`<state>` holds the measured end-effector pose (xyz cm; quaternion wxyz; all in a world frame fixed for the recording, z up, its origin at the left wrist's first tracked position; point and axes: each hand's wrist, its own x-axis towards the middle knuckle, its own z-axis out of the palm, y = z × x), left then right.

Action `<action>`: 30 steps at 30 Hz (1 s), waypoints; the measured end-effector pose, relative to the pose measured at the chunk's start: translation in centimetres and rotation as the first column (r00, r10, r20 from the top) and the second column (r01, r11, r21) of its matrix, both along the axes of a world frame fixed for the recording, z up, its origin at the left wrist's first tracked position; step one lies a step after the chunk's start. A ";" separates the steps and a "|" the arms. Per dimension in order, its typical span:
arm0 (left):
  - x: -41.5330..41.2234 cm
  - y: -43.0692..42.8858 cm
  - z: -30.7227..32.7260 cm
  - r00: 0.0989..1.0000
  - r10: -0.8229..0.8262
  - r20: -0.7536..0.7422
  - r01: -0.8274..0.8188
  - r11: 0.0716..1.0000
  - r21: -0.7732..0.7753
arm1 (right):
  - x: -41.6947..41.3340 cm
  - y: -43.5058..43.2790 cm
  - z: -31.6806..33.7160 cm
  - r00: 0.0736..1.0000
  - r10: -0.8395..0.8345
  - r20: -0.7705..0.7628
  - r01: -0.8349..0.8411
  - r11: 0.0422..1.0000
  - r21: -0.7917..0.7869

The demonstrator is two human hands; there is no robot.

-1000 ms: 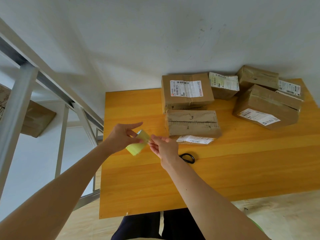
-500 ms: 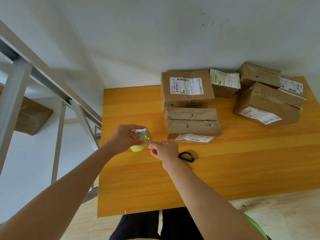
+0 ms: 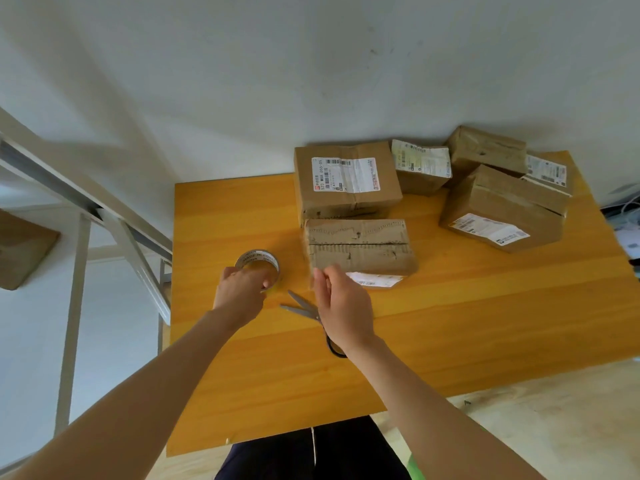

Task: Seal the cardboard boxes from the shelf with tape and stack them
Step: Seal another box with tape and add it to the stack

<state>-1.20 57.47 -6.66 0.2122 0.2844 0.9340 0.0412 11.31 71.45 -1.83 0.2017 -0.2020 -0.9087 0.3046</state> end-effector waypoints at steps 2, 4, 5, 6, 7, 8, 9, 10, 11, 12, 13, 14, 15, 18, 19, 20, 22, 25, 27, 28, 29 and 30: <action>0.4 0.2 -0.3 0.999 -0.001 0.050 0.003 0.999 -0.044 | -0.6 1.8 0.0 0.997 -0.011 -0.082 0.020 0.994 0.111; 0.6 0.5 0.0 0.994 -0.014 0.104 0.018 0.999 -0.038 | -0.8 3.6 -0.1 0.999 0.002 -0.038 0.006 0.979 0.202; 0.7 0.6 0.3 0.993 0.000 0.121 0.000 1.000 0.003 | -0.7 4.5 -0.2 1.000 0.000 0.013 -0.003 0.970 0.245; 0.7 0.7 0.8 0.992 0.033 0.122 -0.042 0.997 0.066 | -0.6 5.3 -0.4 0.997 0.003 0.072 -0.023 0.961 0.276; 0.7 0.9 1.5 0.993 0.077 0.092 -0.090 0.985 0.147 | -0.5 6.0 -0.7 0.991 0.011 0.133 -0.050 0.954 0.294; 0.7 1.2 2.1 0.993 0.111 0.032 -0.115 0.963 0.242 | -0.3 6.6 -0.9 0.981 0.020 0.192 -0.079 0.950 0.302; 0.9 1.7 2.7 0.992 0.119 -0.044 -0.098 0.936 0.339 | -0.1 7.1 -1.1 0.969 0.029 0.243 -0.104 0.948 0.300; 1.2 2.5 3.4 0.989 0.094 -0.114 -0.037 0.906 0.421 | -0.1 7.5 -1.3 0.959 0.038 0.280 -0.123 0.948 0.294; 1.7 3.6 3.9 0.984 0.040 -0.174 0.048 0.879 0.475 | 0.0 7.8 -1.4 0.953 0.045 0.301 -0.136 0.947 0.290; 2.2 4.9 4.4 0.976 -0.034 -0.216 0.138 0.861 0.489 | 0.0 7.9 -1.5 0.949 0.050 0.310 -0.145 0.946 0.290; 2.7 6.3 4.6 0.965 -0.116 -0.236 0.216 0.859 0.465 | 0.0 8.0 -1.6 0.948 0.055 0.312 -0.151 0.944 0.292; 3.2 7.7 4.7 0.954 -0.185 -0.237 0.271 0.871 0.410 | 0.1 8.1 -1.7 0.949 0.060 0.310 -0.157 0.942 0.296; 3.6 8.9 4.6 0.946 -0.228 -0.231 0.297 0.893 0.338 | 0.2 8.2 -1.7 0.950 0.067 0.306 -0.163 0.940 0.301; 4.1 10.6 3.2 0.942 -0.240 -0.236 0.283 0.944 0.169 | 0.2 8.4 -1.9 0.946 0.080 0.313 -0.186 0.927 0.324; 4.2 10.8 2.8 0.939 -0.238 -0.248 0.278 0.951 0.139 | 0.2 8.5 -1.9 0.943 0.082 0.323 -0.192 0.925 0.328; 4.3 10.9 2.6 0.934 -0.240 -0.263 0.277 0.954 0.113 | 0.2 8.7 -1.9 0.937 0.084 0.338 -0.201 0.923 0.328; 4.6 10.9 2.3 0.925 -0.251 -0.285 0.283 0.956 0.079 | 0.5 8.8 -2.1 0.912 0.090 0.401 -0.232 0.918 0.322; 5.1 10.5 2.1 0.910 -0.283 -0.302 0.308 0.951 0.036 | 1.4 9.2 -2.6 0.855 0.136 0.500 -0.321 0.897 0.305; 5.2 10.3 2.1 0.906 -0.283 -0.316 0.309 0.950 0.033 | 1.7 10.0 -2.7 0.826 0.175 0.536 -0.373 0.882 0.287; 5.2 10.2 2.1 0.906 -0.280 -0.318 0.308 0.951 0.039 | 1.7 10.5 -2.6 0.814 0.196 0.546 -0.399 0.873 0.281; 5.1 10.2 2.2 0.904 -0.284 -0.320 0.314 0.949 0.045 | 1.8 11.0 -2.5 0.805 0.215 0.554 -0.421 0.864 0.276; 5.0 10.2 2.2 0.902 -0.288 -0.321 0.321 0.946 0.054 | 1.8 11.4 -2.4 0.795 0.230 0.561 -0.440 0.855 0.273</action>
